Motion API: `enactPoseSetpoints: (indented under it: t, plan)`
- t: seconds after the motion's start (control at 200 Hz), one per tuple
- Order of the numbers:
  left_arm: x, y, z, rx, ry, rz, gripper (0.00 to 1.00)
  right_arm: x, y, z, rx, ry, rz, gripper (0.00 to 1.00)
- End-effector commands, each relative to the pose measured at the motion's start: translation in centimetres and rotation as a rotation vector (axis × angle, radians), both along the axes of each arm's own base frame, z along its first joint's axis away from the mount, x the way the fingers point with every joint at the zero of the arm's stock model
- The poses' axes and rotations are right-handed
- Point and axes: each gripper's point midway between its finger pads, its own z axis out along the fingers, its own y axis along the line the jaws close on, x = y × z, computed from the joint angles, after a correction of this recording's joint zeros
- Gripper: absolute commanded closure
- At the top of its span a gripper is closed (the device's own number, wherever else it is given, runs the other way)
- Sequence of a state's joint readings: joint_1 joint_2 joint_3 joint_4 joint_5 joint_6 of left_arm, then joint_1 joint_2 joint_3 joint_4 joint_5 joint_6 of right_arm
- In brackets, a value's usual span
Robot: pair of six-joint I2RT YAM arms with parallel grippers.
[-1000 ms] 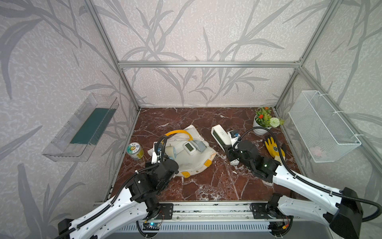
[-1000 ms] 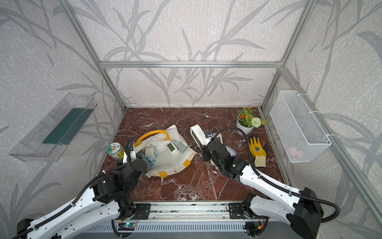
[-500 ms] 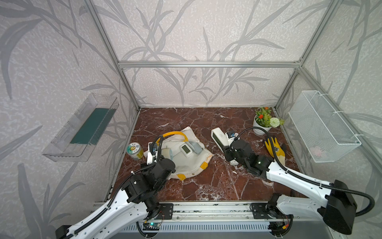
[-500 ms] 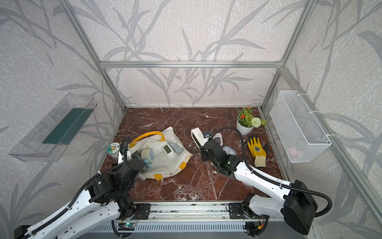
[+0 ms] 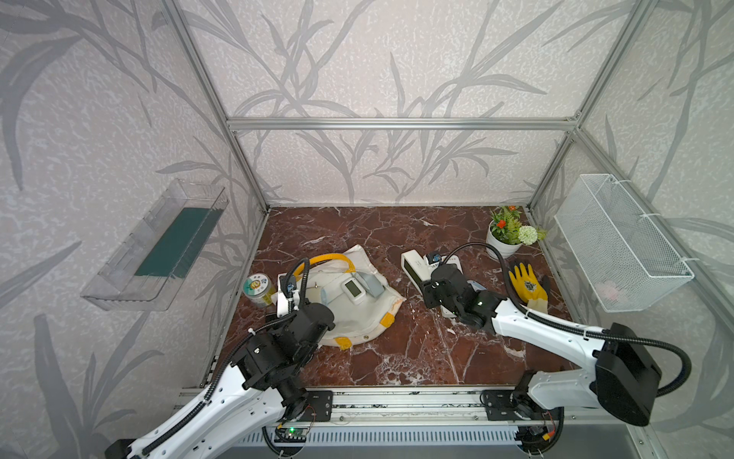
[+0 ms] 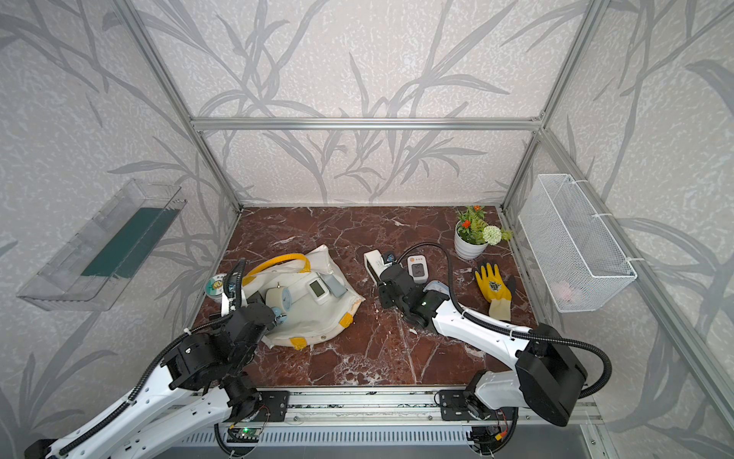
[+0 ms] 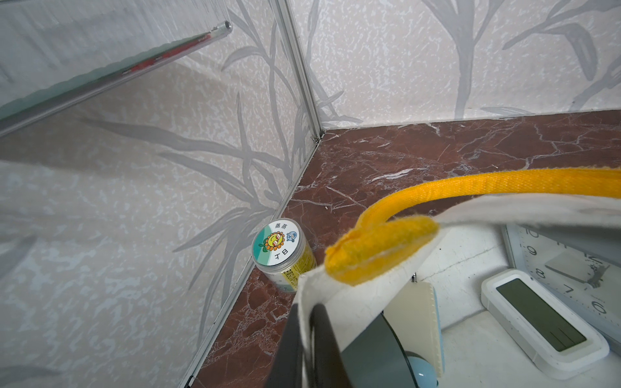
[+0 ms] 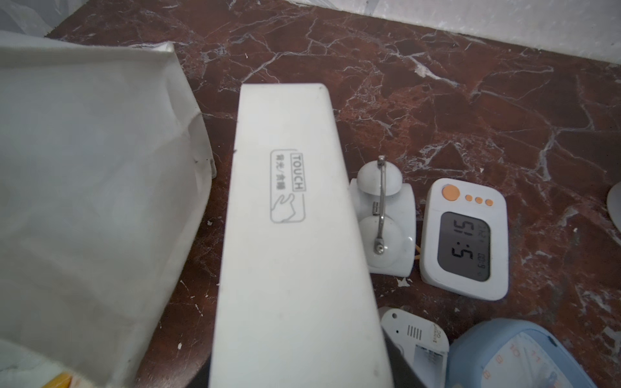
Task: Take the alarm clock out of the canvas bag
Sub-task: Place the alarm at the center of the board.
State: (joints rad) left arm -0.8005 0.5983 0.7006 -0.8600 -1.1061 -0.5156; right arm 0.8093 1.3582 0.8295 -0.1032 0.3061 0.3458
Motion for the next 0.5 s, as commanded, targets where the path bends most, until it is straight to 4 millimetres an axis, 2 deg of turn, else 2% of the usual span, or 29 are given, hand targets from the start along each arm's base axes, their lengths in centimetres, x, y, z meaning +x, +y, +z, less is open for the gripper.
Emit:
enactPoseSetpoints:
  t: [0.0,0.25,0.495]
  plan:
    - [-0.2,0.9,1.4,-0.016,-0.057,0.056,1.0,1.5,0.8,1.8,0.048,-0.031,-0.039,0.72]
    - [-0.1,0.7,1.2,-0.02,-0.052,0.054,1.0,2.7,1.4,-0.2,0.003,0.042,-0.102,0.72]
    - [0.0,0.6,1.0,-0.025,-0.047,0.051,1.0,3.6,1.8,-1.1,0.006,0.07,-0.16,0.73]
